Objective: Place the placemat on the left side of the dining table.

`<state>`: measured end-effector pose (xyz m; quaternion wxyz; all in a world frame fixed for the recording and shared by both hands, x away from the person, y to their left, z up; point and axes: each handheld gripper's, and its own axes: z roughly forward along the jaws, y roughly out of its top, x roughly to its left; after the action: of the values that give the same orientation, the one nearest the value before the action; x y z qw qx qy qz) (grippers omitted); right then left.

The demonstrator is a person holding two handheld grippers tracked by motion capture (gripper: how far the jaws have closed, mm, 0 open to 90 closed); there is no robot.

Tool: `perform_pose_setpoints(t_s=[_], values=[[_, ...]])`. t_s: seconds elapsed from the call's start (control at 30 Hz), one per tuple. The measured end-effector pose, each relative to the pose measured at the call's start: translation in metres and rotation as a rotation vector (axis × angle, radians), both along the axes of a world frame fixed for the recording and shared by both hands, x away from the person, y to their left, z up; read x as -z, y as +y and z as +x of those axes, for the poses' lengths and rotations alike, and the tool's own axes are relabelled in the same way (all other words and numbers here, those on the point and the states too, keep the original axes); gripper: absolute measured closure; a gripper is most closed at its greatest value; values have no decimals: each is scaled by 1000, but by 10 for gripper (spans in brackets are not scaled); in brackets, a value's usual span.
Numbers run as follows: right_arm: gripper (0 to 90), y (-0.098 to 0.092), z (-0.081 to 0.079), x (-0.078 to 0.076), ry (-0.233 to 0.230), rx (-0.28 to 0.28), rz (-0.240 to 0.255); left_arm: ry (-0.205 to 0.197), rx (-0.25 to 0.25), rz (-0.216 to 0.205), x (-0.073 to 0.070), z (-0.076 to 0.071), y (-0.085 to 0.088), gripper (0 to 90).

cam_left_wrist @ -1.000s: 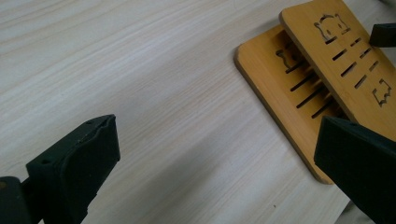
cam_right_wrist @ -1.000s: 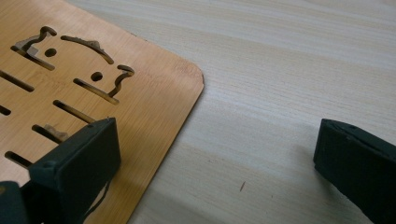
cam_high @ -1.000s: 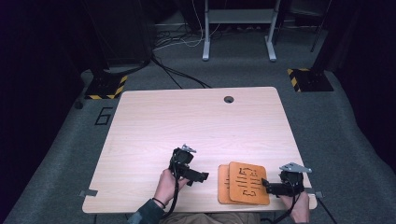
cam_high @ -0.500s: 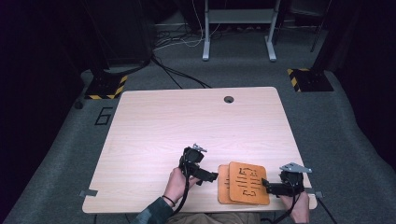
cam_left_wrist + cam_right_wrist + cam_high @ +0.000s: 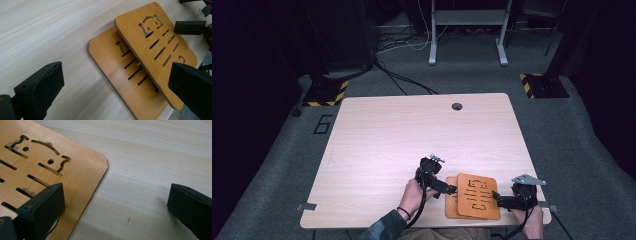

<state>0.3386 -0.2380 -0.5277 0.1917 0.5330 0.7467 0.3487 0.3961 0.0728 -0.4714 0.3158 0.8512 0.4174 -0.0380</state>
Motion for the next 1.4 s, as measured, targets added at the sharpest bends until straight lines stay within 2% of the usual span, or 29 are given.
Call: perform_pose_setpoints(t_s=[0.13,0.37,0.5,0.8,1.0,1.1,1.4], values=[[5,0,0,0,-1,-1,-1,15,21,-2,2,1,-13,1],[5,0,0,0,-1,0,-1,46,34,-17,4,3,-25,1],[6,0,0,0,-2,-1,-1,73,38,-7,10,6,-31,1],[8,0,0,0,-3,0,0,102,50,18,15,7,-46,1],[10,0,0,0,-3,3,0,120,64,6,16,5,-54,3],[10,0,0,0,-3,3,-1,174,76,-37,19,6,-57,2],[10,0,0,0,-4,5,0,173,91,-19,18,3,-63,22]])
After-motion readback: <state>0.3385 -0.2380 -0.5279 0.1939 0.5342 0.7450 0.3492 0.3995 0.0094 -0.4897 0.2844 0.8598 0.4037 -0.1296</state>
